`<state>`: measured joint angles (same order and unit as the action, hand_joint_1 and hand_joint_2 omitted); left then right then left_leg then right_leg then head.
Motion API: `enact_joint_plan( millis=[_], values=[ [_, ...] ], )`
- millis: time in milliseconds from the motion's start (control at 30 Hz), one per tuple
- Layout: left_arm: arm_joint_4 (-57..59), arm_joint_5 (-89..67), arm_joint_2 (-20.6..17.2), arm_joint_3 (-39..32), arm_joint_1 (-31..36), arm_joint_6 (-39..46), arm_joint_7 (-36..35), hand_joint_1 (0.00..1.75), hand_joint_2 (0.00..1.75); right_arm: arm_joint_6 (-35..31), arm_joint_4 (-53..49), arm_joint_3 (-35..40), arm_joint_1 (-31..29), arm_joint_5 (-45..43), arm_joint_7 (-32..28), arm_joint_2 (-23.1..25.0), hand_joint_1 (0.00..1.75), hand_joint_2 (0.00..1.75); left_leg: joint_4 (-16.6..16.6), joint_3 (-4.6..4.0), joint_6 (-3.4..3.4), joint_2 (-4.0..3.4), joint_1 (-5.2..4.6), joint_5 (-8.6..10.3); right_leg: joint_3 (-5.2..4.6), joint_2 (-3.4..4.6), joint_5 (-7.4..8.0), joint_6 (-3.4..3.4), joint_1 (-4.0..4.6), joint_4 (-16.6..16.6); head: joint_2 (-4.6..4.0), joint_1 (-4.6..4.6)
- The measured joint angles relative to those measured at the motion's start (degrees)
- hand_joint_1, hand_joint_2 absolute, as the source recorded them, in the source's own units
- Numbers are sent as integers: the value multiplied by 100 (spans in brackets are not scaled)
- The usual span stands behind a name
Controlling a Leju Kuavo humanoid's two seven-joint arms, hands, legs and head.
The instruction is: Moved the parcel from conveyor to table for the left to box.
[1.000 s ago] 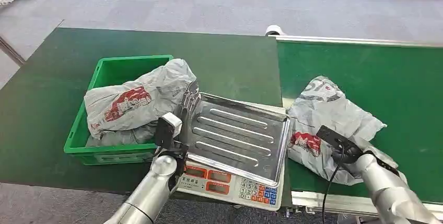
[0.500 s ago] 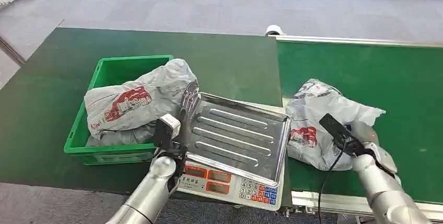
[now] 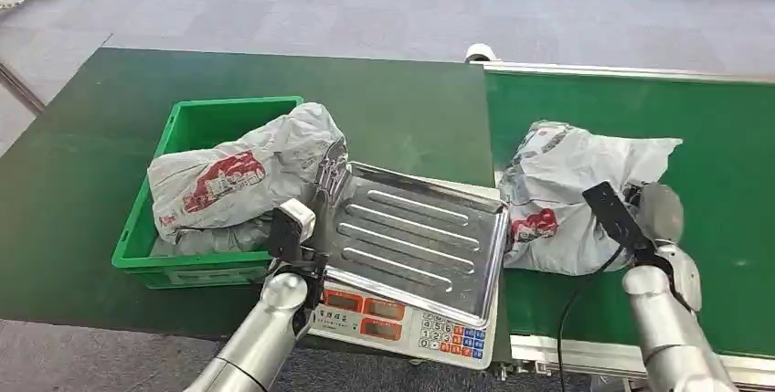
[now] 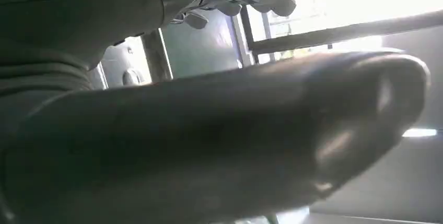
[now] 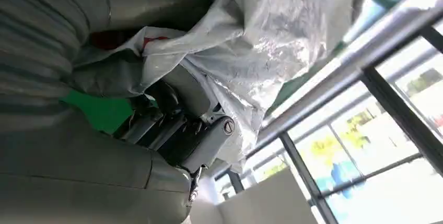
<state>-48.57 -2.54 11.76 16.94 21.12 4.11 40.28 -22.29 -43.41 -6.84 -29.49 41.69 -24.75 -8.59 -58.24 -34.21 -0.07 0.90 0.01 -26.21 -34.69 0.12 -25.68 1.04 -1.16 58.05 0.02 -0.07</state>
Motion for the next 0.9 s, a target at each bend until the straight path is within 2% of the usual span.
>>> enact_joint_plan(
  millis=[267,667,900],
  values=[
    [0,-11,4,0,6,-85,0,0,0,-313,-2009,-245,750,-635,-559,177,175,175,1,-1,0,-4,0,-1,-3,3,-1,0,0,0,0,-2],
    [0,-17,13,0,7,-100,0,0,0,-328,-2912,-357,1030,-692,-577,293,175,175,0,0,0,-5,0,0,-3,4,0,0,0,0,0,0],
    [-2,15,20,0,13,-103,0,0,0,-247,-4271,-357,1272,-501,-443,501,175,175,2,-4,-1,-5,0,-1,-5,3,-2,-2,0,0,0,0]
  ],
)
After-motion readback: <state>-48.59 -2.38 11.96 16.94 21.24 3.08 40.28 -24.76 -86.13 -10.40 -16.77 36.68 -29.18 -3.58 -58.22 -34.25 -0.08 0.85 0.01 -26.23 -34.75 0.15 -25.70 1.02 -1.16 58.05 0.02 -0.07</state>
